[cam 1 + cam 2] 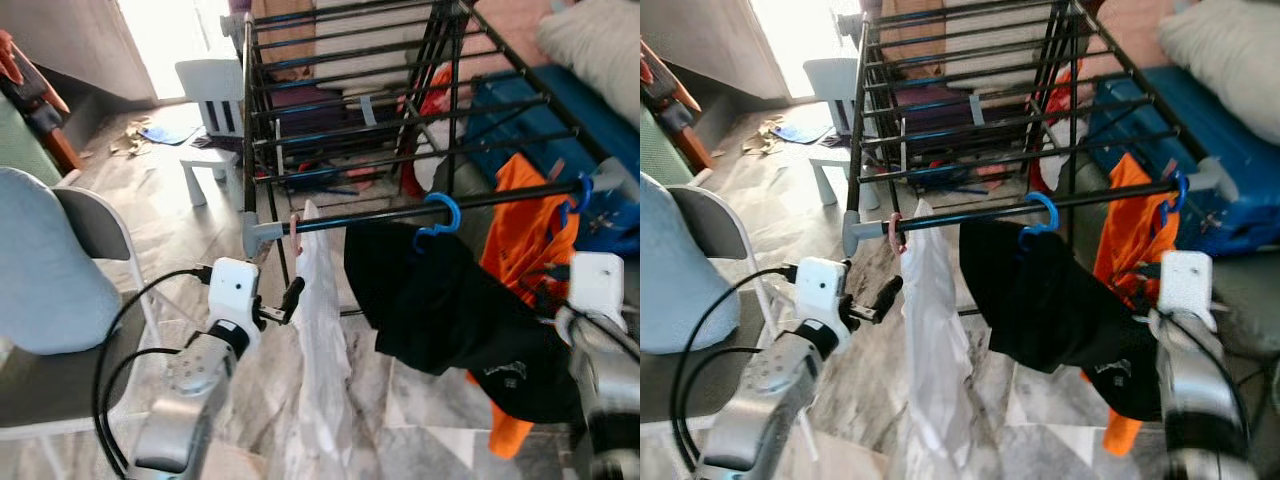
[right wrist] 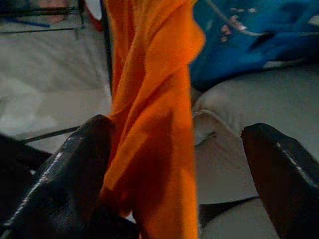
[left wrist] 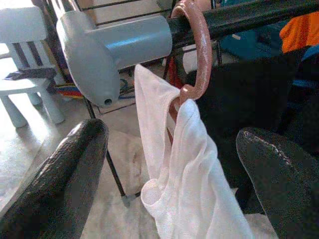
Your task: Hang hanger
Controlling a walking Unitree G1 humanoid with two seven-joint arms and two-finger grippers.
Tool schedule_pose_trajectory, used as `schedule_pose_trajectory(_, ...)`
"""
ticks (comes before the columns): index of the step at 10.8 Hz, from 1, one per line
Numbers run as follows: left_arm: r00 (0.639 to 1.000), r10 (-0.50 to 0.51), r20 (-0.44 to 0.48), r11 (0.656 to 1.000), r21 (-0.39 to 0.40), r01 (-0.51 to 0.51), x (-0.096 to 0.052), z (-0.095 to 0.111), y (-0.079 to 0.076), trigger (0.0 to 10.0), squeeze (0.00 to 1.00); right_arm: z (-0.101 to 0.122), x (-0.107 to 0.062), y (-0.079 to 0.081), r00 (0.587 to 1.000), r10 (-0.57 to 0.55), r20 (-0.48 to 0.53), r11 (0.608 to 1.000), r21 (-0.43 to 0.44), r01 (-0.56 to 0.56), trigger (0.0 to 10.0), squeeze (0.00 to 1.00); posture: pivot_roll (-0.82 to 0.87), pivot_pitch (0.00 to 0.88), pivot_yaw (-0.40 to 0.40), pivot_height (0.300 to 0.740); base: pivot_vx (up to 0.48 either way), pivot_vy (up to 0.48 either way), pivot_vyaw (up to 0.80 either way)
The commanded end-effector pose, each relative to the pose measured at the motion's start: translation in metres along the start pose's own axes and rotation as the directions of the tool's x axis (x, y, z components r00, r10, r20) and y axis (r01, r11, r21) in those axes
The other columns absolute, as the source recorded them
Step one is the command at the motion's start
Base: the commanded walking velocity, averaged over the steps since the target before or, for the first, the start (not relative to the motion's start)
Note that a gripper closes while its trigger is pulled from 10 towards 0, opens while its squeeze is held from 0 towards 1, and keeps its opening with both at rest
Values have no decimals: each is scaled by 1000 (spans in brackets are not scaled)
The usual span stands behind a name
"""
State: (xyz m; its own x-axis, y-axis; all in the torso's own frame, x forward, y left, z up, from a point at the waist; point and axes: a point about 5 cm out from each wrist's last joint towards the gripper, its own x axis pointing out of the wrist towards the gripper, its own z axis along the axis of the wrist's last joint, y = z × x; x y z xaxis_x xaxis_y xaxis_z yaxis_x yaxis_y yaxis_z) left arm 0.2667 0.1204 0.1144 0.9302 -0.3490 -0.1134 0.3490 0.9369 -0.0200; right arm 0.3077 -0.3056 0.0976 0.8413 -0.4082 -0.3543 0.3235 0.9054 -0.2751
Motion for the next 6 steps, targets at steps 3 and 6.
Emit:
schedule_pose_trajectory(3, 1000, -1, -18, 1000, 12, 2, -10, 5, 8, 10000, 0, 15, 17, 10, 997, 72, 36, 997, -12, -71, 9294, 0, -147, 96, 141, 740, 0, 0, 0)
schedule_pose_trajectory(6, 999, -1, -38, 1000, 21, 2, -14, 6, 13, 10000, 0, 30, 24, 21, 990, 121, 68, 993, -7, -121, 0, 0, -108, 95, 154, 740, 0, 0, 0)
